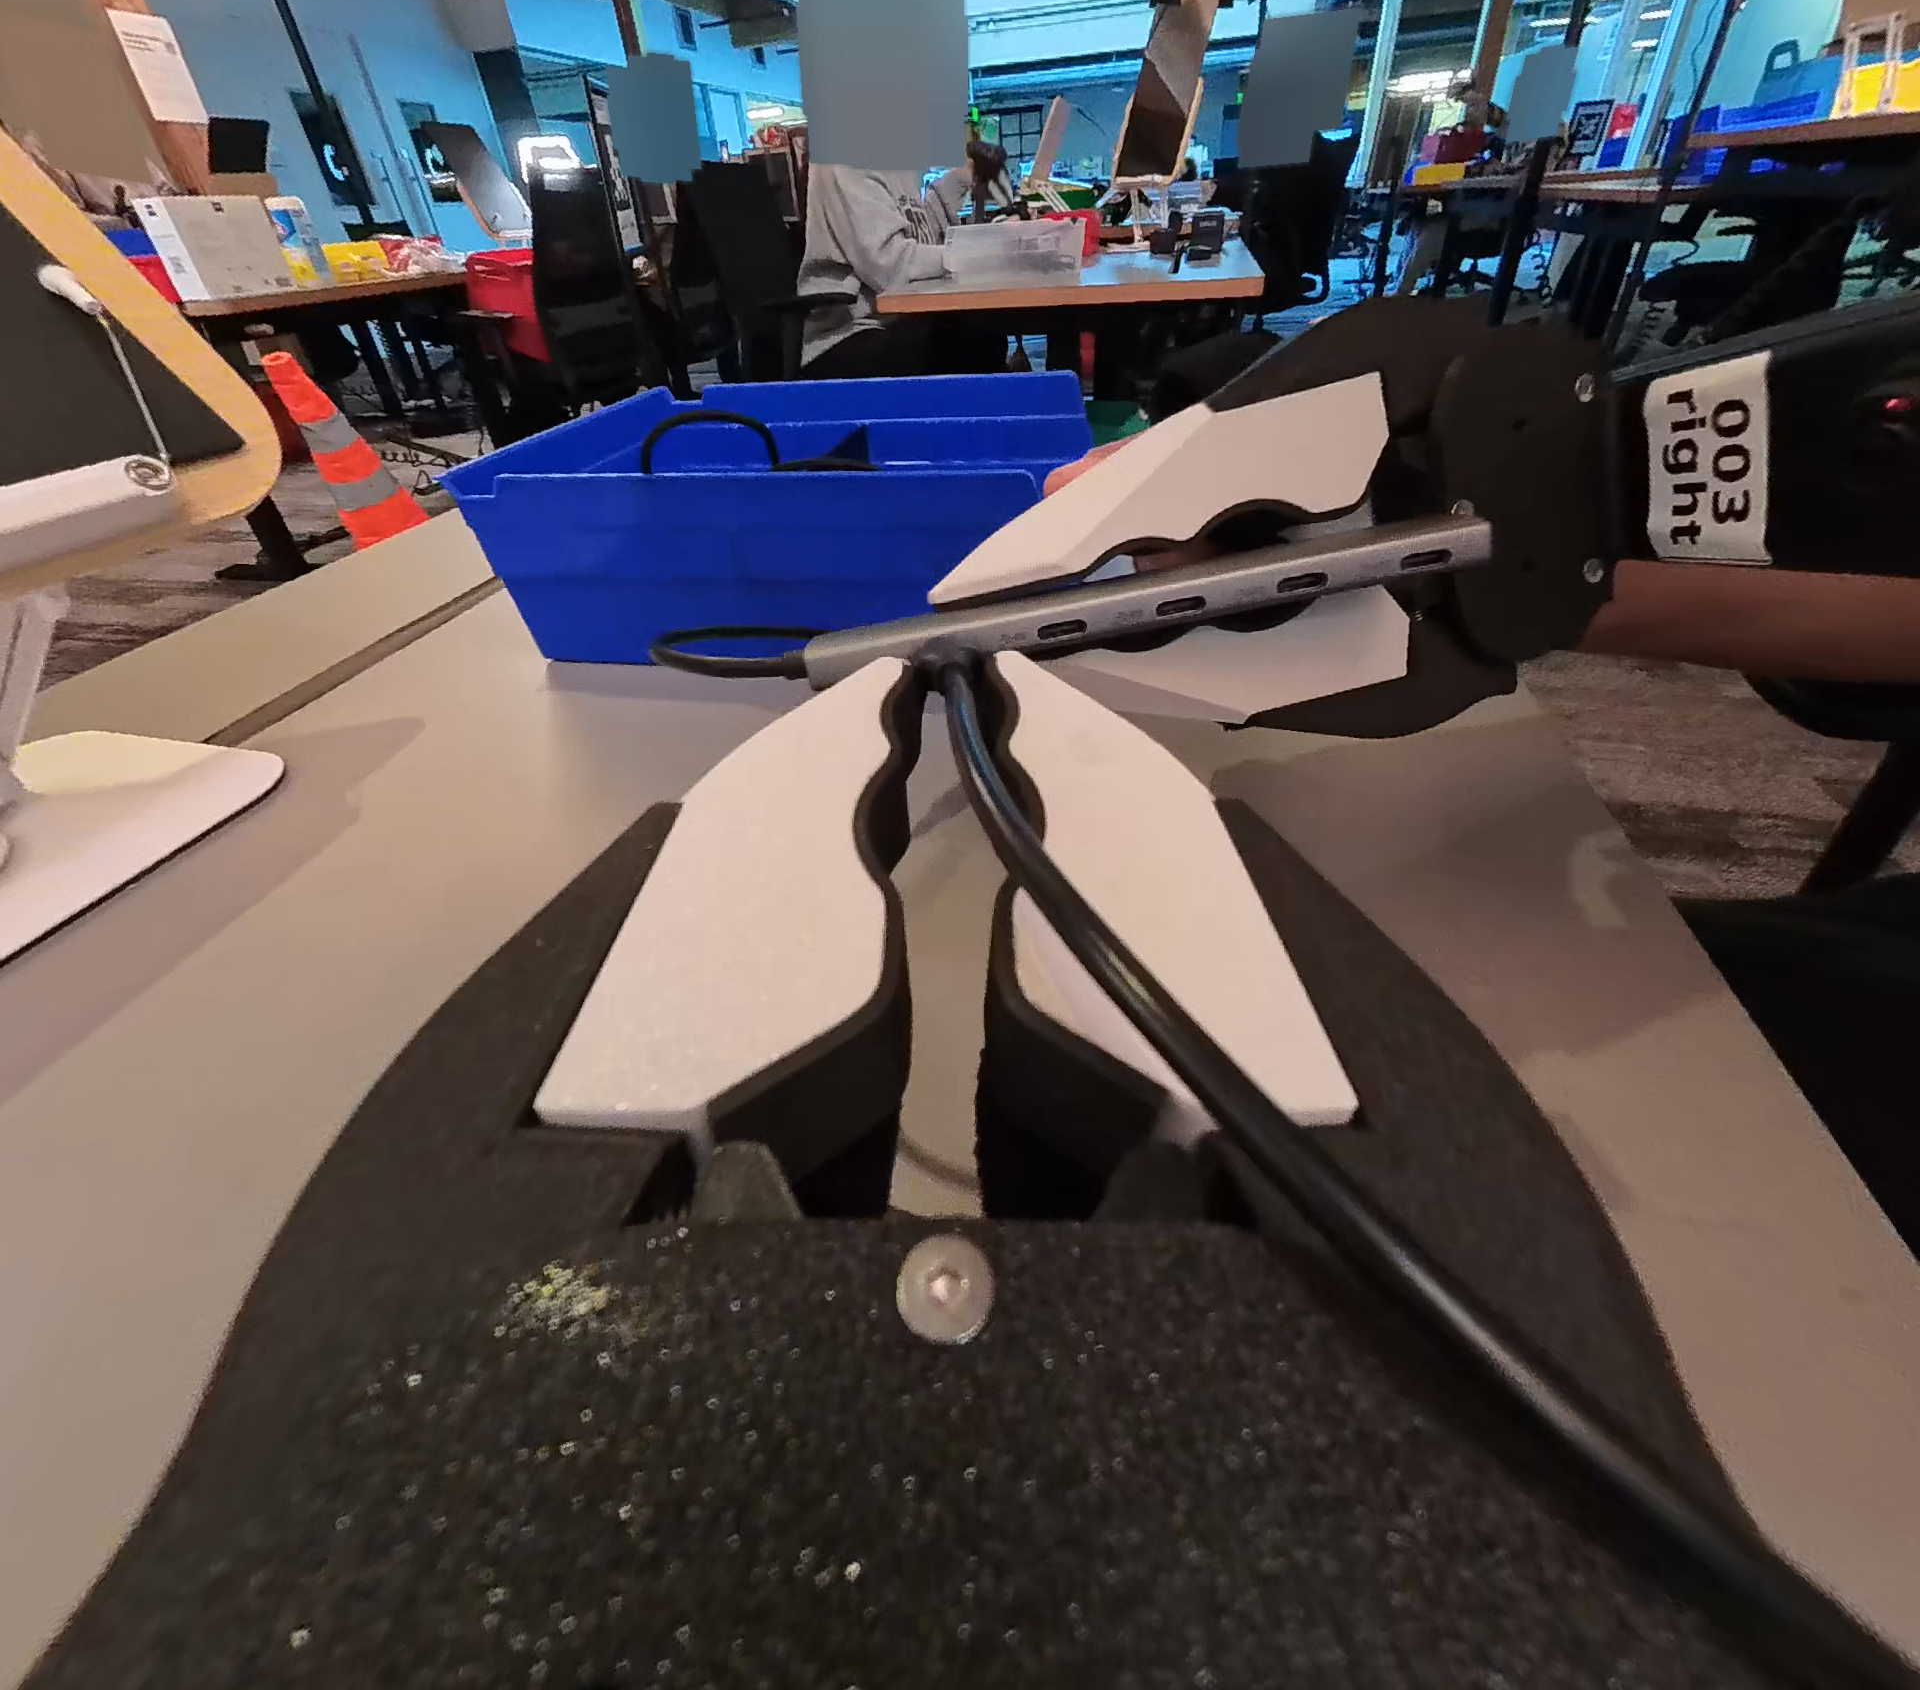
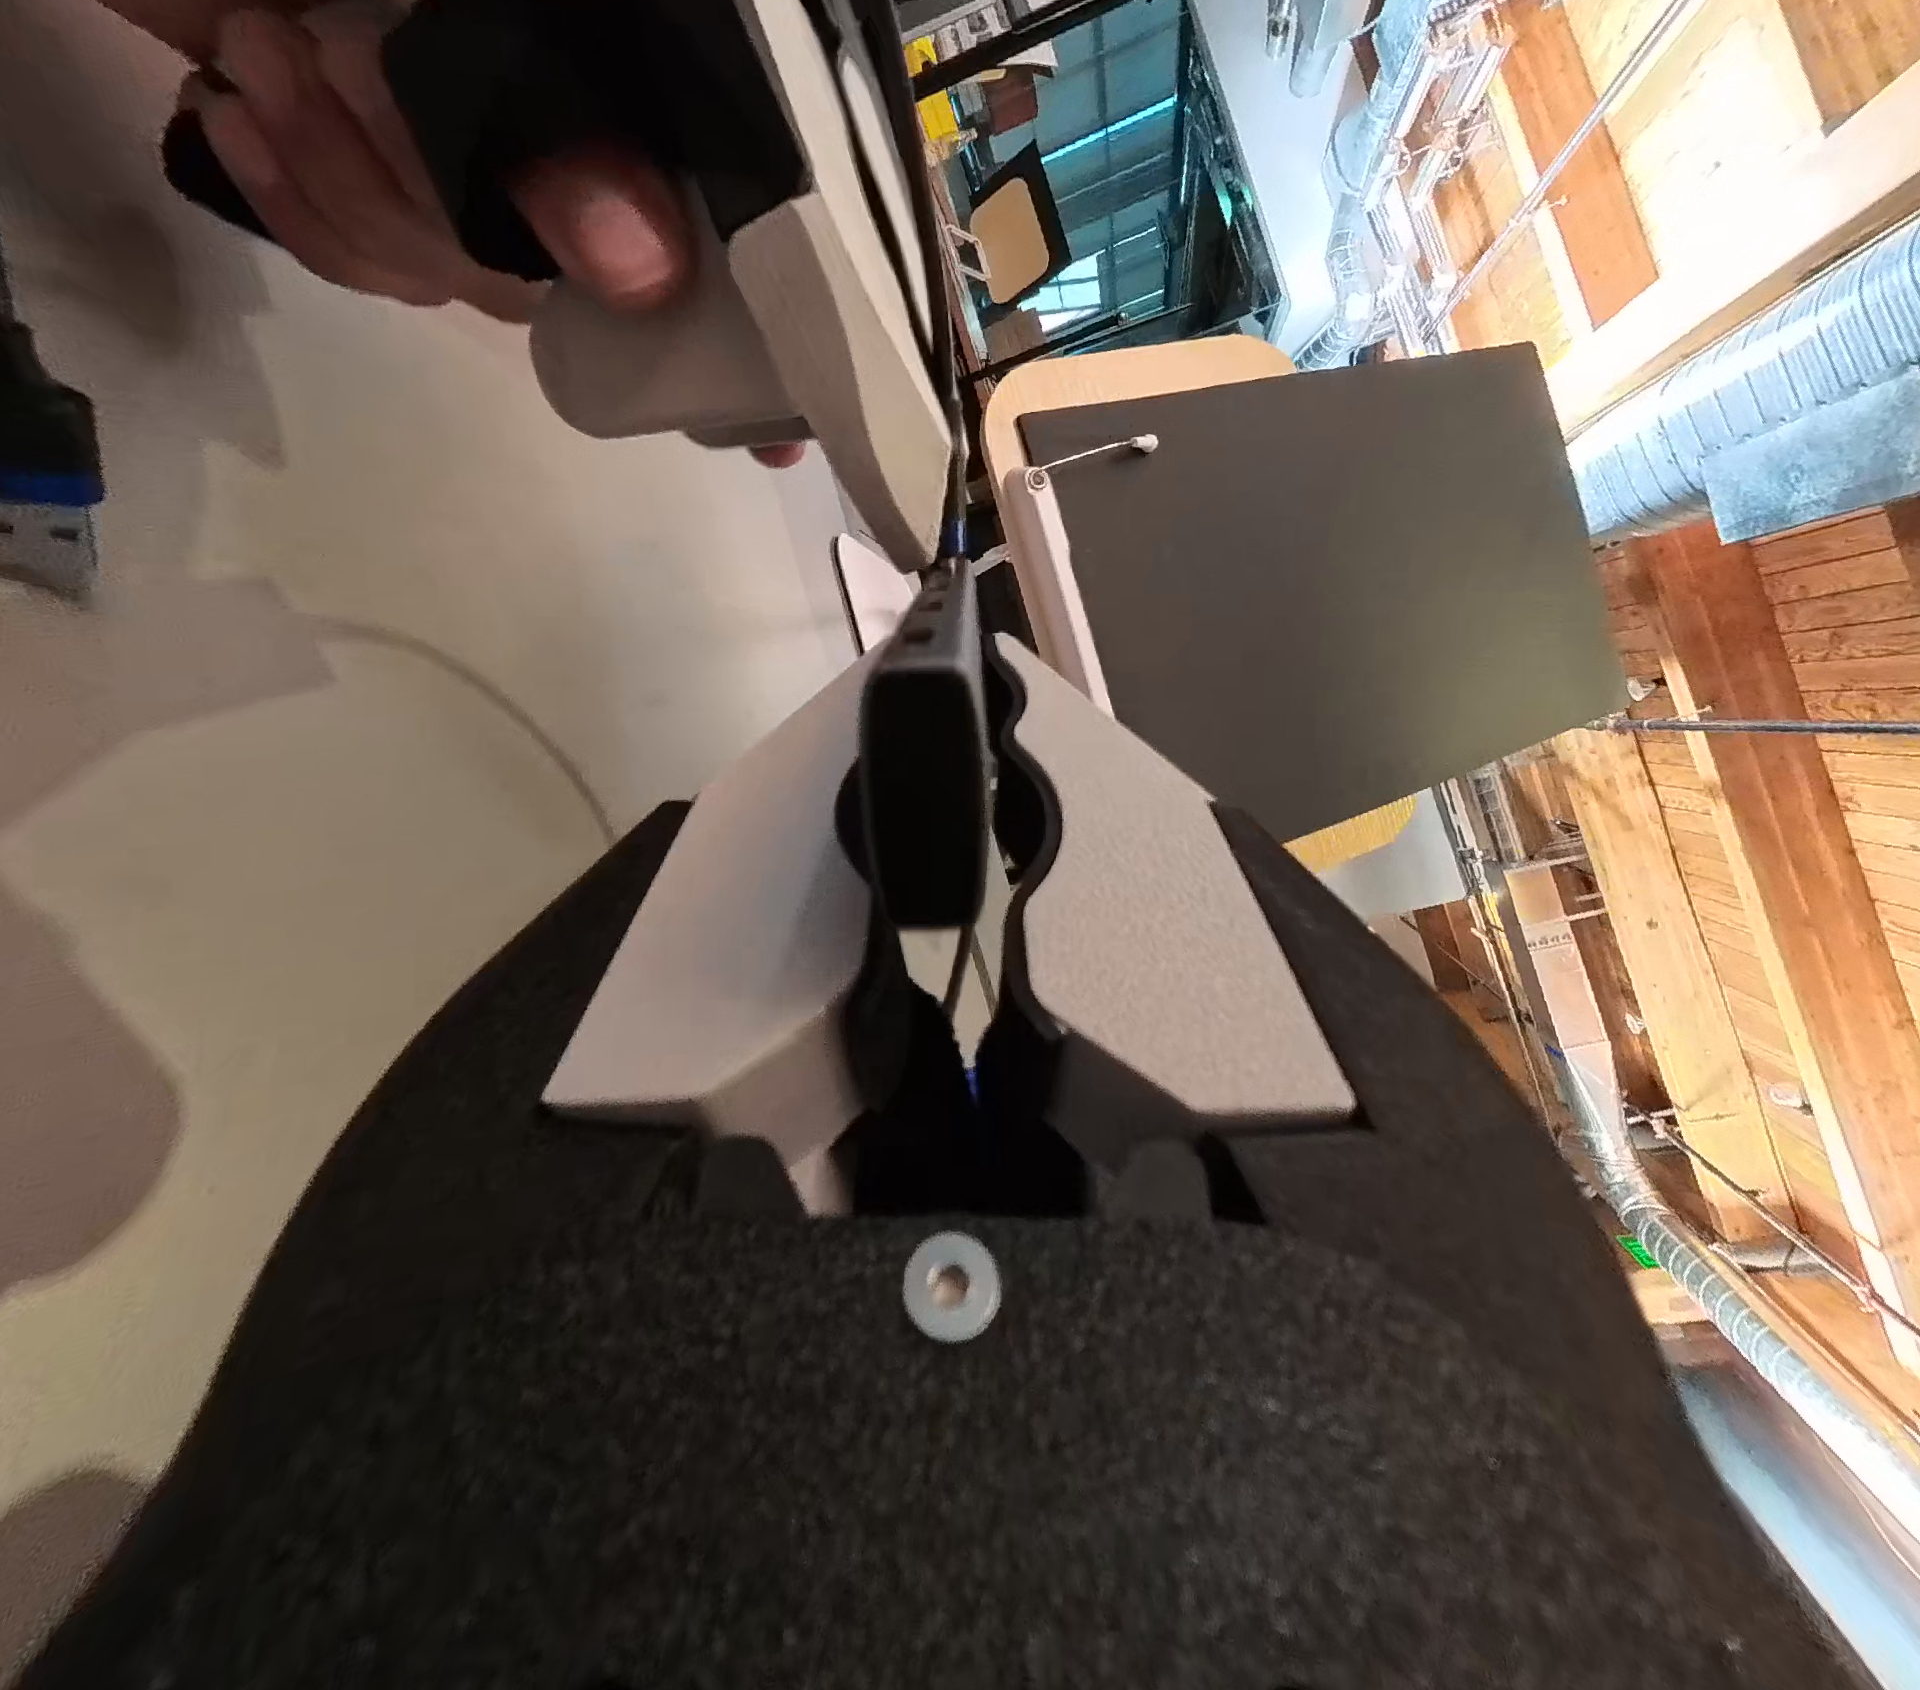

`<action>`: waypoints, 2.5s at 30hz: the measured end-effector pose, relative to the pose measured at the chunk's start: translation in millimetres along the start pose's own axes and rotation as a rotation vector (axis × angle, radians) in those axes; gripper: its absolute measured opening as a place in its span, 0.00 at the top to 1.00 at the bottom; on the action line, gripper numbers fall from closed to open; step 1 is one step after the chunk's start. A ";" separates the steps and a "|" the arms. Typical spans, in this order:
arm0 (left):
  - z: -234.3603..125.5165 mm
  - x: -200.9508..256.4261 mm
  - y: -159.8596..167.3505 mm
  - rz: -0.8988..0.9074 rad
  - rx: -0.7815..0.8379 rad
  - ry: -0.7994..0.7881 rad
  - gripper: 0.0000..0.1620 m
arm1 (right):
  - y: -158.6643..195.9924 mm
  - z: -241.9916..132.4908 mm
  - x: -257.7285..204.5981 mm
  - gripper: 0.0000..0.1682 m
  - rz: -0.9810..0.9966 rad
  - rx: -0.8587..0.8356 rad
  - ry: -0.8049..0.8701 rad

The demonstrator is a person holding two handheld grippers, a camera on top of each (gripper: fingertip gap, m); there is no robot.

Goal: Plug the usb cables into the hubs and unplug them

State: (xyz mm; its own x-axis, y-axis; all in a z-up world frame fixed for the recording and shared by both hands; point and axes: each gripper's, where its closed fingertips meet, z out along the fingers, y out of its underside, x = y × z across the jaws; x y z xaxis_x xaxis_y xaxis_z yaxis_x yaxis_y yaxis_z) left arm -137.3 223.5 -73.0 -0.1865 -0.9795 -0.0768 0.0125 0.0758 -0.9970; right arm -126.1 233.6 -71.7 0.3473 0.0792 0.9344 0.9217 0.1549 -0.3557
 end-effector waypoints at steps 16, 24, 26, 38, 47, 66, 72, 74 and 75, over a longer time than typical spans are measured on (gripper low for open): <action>-2.2 -4.4 -4.2 0.047 0.010 -0.062 0.93 | 10.7 3.4 -3.5 0.95 -0.004 -0.029 -0.011; -0.8 -0.2 -3.4 0.028 0.019 -0.061 0.93 | 10.2 0.3 -5.4 0.96 -0.007 -0.015 -0.028; 0.4 0.4 -0.1 0.041 0.001 -0.064 0.93 | 11.8 0.0 -8.7 0.95 -0.003 -0.019 -0.046; 4.2 -4.4 6.2 0.017 -0.016 -0.100 0.93 | 18.3 5.7 -11.9 0.96 0.071 -0.034 -0.048; -62.7 -48.4 13.0 -0.121 -0.153 -0.367 0.87 | 13.1 66.5 -9.5 0.96 0.241 0.098 -0.070; -307.2 -97.1 35.1 0.052 -1.029 -0.371 0.89 | 29.3 104.9 -0.6 0.95 0.460 0.208 -0.028; -309.7 -148.7 94.0 0.015 -1.261 -0.231 0.83 | 25.9 106.2 -8.9 0.95 0.409 0.205 -0.053; -307.1 -150.5 109.3 0.010 -1.282 -0.194 0.82 | 24.5 106.8 -11.1 0.95 0.404 0.210 -0.065; -304.2 -150.8 114.5 0.002 -1.272 -0.185 0.82 | 23.8 106.8 -12.0 0.95 0.405 0.212 -0.071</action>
State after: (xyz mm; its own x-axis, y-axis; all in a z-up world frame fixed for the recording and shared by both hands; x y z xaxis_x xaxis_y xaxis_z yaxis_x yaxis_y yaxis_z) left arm -406.5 436.8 -175.1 -0.0480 -0.9826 -0.1796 -0.9480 0.1014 -0.3016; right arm -126.7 341.5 -93.5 0.6530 0.2407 0.7181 0.6555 0.2953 -0.6951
